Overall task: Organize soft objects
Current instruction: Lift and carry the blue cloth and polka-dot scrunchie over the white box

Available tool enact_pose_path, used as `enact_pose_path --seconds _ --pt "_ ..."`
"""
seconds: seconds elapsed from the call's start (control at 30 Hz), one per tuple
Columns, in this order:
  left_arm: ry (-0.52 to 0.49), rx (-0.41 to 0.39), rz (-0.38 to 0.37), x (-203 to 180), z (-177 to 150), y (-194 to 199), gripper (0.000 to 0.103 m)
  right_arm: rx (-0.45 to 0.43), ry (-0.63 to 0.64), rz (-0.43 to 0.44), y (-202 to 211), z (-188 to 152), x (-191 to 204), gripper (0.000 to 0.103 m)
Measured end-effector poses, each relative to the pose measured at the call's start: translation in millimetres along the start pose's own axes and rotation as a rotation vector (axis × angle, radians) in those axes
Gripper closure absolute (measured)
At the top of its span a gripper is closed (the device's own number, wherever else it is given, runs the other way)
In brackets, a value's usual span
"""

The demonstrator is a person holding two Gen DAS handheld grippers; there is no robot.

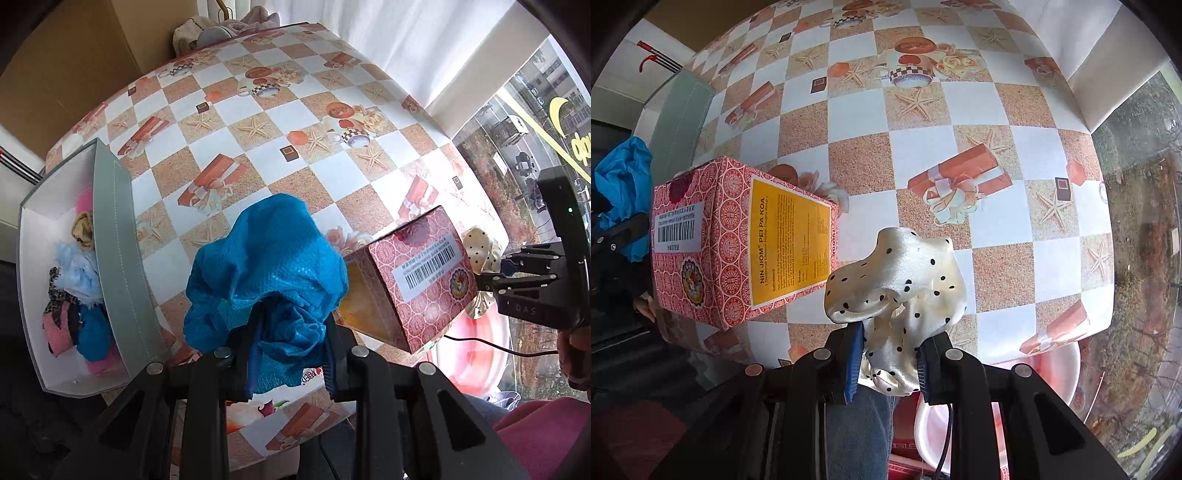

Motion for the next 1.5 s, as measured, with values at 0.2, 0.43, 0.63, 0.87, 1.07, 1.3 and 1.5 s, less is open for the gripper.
enact_pose_path --seconds 0.2,0.43,0.63,0.87,1.07,1.3,1.5 --pt "0.028 0.006 -0.008 6.6 -22.5 0.9 0.073 0.047 0.083 0.017 -1.1 -25.8 32.3 0.077" --pt "0.086 -0.028 0.008 28.1 -33.4 10.5 0.073 0.077 0.262 0.02 0.2 -44.5 83.8 0.077" --pt "0.165 -0.045 0.005 50.9 -46.4 19.0 0.073 0.061 0.373 0.043 11.8 -42.8 120.3 0.077" --pt "0.242 -0.078 0.029 73.7 -58.4 30.4 0.073 0.021 0.479 0.073 31.3 -29.5 164.2 0.077" --pt "0.33 -0.102 0.054 96.6 -69.7 39.9 0.073 -0.024 0.537 0.085 47.2 -10.2 199.9 0.077" --pt "0.437 -0.135 0.092 125.8 -81.1 52.4 0.073 -0.083 0.509 0.088 62.6 25.3 225.0 0.077" --pt "0.525 -0.163 0.121 148.5 -88.3 61.5 0.073 -0.088 0.518 0.134 66.6 47.3 255.1 0.077"
Point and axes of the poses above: each gripper's, at about its wrist camera, not at the fingertips, and y roughly against the way its jaws point, x to its left, z to its top, the point moved 4 cm from there along -y, roughly the way its jaws point, and after that the axes turned 2 degrees about -x, right-handed, at the moved point
